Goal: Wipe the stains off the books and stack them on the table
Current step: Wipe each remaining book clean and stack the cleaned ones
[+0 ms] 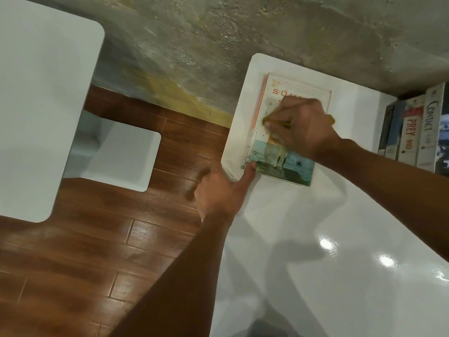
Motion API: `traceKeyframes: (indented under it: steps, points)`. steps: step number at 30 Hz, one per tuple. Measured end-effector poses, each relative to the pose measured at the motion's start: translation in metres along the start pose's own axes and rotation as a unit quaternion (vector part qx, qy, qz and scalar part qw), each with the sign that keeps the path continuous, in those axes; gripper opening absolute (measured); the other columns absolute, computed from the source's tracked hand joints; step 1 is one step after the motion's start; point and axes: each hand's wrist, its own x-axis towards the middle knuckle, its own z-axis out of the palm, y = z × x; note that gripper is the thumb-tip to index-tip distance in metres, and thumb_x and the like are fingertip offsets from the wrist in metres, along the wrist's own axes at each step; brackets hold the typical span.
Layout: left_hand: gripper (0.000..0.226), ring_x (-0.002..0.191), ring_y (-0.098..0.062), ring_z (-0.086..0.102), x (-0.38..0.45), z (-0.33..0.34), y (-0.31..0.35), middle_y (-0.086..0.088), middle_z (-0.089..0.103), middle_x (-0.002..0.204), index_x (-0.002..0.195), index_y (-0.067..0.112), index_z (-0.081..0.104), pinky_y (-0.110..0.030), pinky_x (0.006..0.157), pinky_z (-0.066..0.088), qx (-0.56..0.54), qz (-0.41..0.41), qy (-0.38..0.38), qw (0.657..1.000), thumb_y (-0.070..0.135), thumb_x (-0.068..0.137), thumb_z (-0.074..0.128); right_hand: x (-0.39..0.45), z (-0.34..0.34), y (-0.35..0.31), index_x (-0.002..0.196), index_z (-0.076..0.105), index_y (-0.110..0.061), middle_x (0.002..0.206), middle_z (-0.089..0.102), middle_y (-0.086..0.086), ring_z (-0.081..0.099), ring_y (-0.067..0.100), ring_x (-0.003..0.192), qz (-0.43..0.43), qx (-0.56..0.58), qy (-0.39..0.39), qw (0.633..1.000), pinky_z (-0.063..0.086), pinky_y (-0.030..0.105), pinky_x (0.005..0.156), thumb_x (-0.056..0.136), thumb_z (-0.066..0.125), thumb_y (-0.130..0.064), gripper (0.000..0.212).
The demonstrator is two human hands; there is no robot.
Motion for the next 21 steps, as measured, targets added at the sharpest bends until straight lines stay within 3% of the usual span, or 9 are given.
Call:
traceKeyframes:
  steps: [2, 5, 9, 13, 17, 21]
  points:
    - [0.082, 0.087, -0.022, 0.071, 0.001, 0.000, -0.001, 0.006, 0.070, 0.103, 0.110, 0.024, 0.051, -0.043, 0.077, 0.061, -0.001, -0.005, -0.005, 1.000, 0.094, 0.070, 0.037, 0.001, -0.001, 0.001, 0.101, 0.079, -0.009, 0.083, 0.067, 0.007, 0.061, 0.020, 0.071, -0.028, -0.003, -0.034, 0.999, 0.053, 0.041, 0.068, 0.094, 0.068, -0.019, 0.017]
    - [0.083, 0.087, -0.024, 0.071, 0.001, 0.002, 0.000, 0.006, 0.070, 0.102, 0.110, 0.023, 0.052, -0.043, 0.077, 0.060, -0.001, -0.009, -0.004, 1.000, 0.095, 0.070, 0.038, 0.012, -0.005, 0.013, 0.100, 0.079, -0.007, 0.078, 0.067, 0.009, 0.060, 0.020, 0.069, -0.006, 0.003, 0.044, 0.999, 0.054, 0.039, 0.065, 0.092, 0.070, -0.017, 0.016]
    - [0.081, 0.086, -0.024, 0.071, 0.001, 0.000, 0.000, 0.004, 0.071, 0.102, 0.109, 0.021, 0.052, -0.041, 0.076, 0.060, 0.005, -0.004, -0.003, 1.000, 0.092, 0.073, 0.041, 0.005, -0.001, 0.007, 0.100, 0.079, -0.008, 0.081, 0.065, 0.005, 0.057, 0.016, 0.070, -0.085, -0.011, -0.044, 0.995, 0.049, 0.033, 0.065, 0.094, 0.068, -0.019, 0.016]
    - [0.082, 0.085, -0.024, 0.071, 0.000, 0.000, 0.000, 0.004, 0.071, 0.102, 0.110, 0.021, 0.051, -0.041, 0.074, 0.060, 0.005, -0.002, -0.003, 1.000, 0.093, 0.073, 0.040, 0.017, -0.004, 0.016, 0.101, 0.079, -0.007, 0.080, 0.067, 0.010, 0.060, 0.022, 0.070, -0.044, -0.010, 0.013, 0.999, 0.053, 0.041, 0.066, 0.095, 0.067, -0.021, 0.020]
    - [0.079, 0.085, -0.026, 0.071, -0.002, 0.000, -0.002, 0.002, 0.071, 0.102, 0.110, 0.020, 0.052, -0.042, 0.075, 0.060, 0.008, -0.002, 0.003, 1.000, 0.090, 0.074, 0.044, 0.005, -0.004, 0.007, 0.102, 0.080, -0.011, 0.084, 0.068, 0.004, 0.060, 0.018, 0.073, -0.054, -0.002, -0.061, 0.997, 0.053, 0.034, 0.070, 0.091, 0.073, -0.021, 0.016]
    - [0.083, 0.087, -0.024, 0.072, -0.003, 0.002, 0.000, 0.004, 0.070, 0.104, 0.112, 0.022, 0.050, -0.042, 0.073, 0.061, 0.004, 0.000, -0.004, 1.000, 0.093, 0.071, 0.038, 0.019, -0.023, 0.022, 0.117, 0.074, -0.015, 0.103, 0.064, 0.003, 0.056, 0.009, 0.092, 0.087, 0.052, 0.074, 0.992, 0.040, 0.011, 0.082, 0.095, 0.066, -0.031, 0.028]
